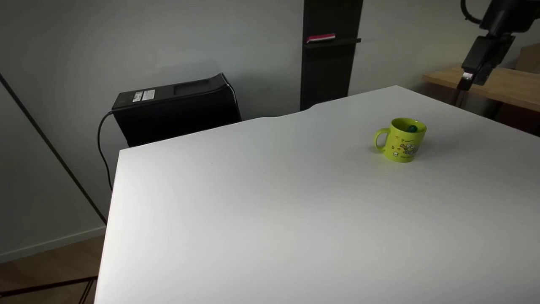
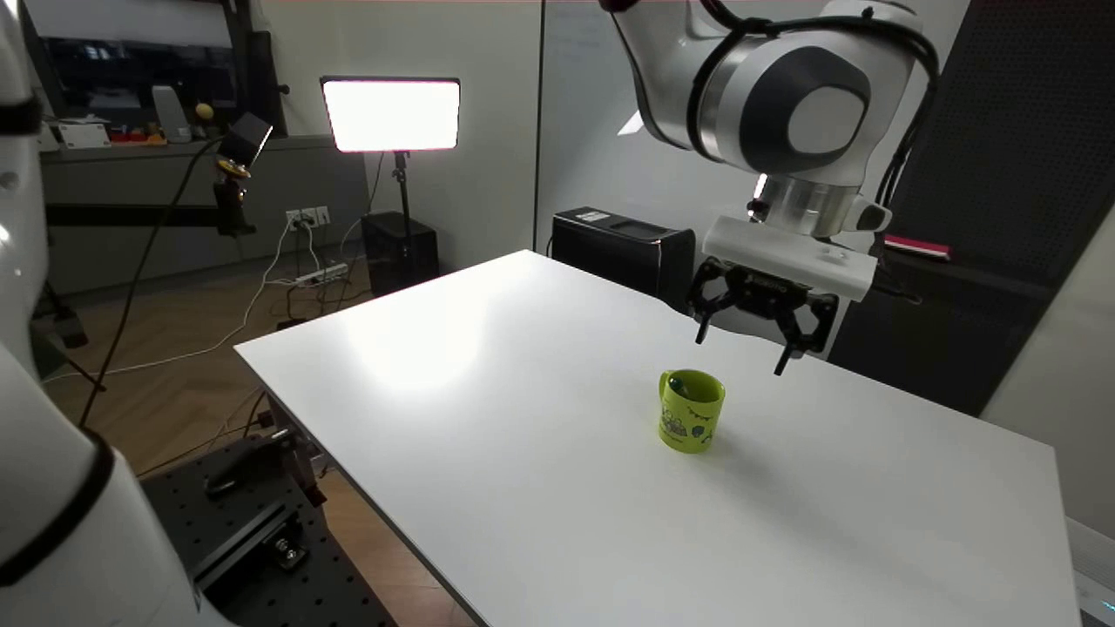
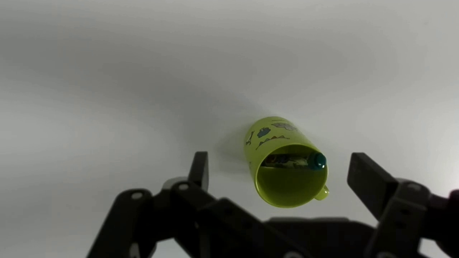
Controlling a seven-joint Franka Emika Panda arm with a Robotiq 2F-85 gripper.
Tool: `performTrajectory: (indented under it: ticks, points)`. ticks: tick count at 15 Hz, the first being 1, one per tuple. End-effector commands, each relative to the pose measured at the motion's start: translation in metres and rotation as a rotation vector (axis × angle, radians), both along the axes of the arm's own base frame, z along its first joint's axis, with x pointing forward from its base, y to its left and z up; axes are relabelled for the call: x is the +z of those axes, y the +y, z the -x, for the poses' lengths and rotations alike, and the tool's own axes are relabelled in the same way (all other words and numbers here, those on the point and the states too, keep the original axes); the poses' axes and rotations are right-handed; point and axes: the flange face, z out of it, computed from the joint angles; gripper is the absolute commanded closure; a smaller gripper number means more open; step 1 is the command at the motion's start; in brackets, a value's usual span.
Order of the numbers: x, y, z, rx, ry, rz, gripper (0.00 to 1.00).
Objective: Remove the marker out of the cup and put it on the table
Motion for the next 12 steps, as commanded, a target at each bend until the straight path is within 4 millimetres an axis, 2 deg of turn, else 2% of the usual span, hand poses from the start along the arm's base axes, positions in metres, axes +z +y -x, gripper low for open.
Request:
performTrajectory:
  ticks: [1, 7, 12]
  points:
    - [-0.018, 0.003, -0.030, -0.001, 0.014, 0.012, 0.00]
    - [-0.047, 0.021, -0.045, 0.039, 0.053, 0.023, 0.00]
    - [-0.060, 0.029, -0.049, 0.056, 0.071, 0.044, 0.00]
